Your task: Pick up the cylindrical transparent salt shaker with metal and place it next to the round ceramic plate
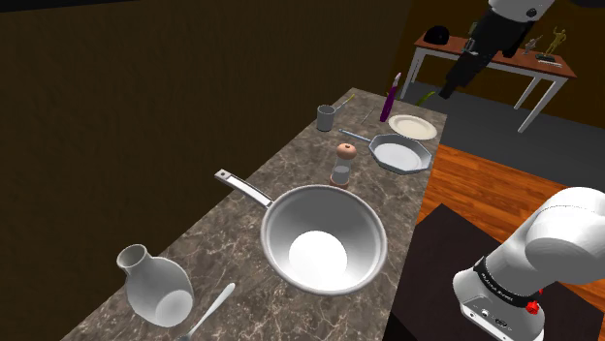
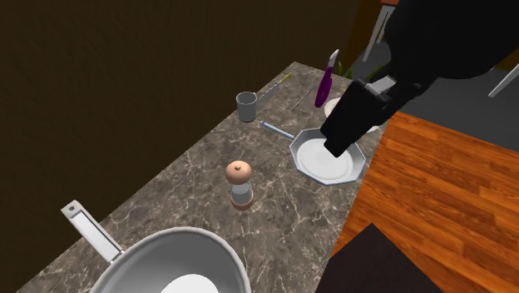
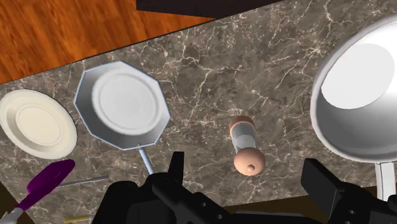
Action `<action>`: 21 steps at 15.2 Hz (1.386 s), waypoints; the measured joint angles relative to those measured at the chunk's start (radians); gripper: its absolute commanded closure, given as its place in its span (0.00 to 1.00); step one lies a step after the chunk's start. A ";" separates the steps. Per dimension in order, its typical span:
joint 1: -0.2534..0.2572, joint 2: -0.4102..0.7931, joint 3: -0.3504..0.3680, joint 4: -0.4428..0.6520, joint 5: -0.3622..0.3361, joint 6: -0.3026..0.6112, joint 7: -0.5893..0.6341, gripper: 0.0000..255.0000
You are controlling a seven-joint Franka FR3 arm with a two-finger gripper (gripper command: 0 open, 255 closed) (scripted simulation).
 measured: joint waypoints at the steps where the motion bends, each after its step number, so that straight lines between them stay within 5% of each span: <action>1: 0.000 0.000 0.000 0.000 0.000 0.000 0.000 0.00; 11: 0.024 0.231 -0.014 -0.067 0.073 0.232 0.015 0.00; 21: 0.062 0.577 -0.029 -0.015 0.180 0.454 -0.012 0.00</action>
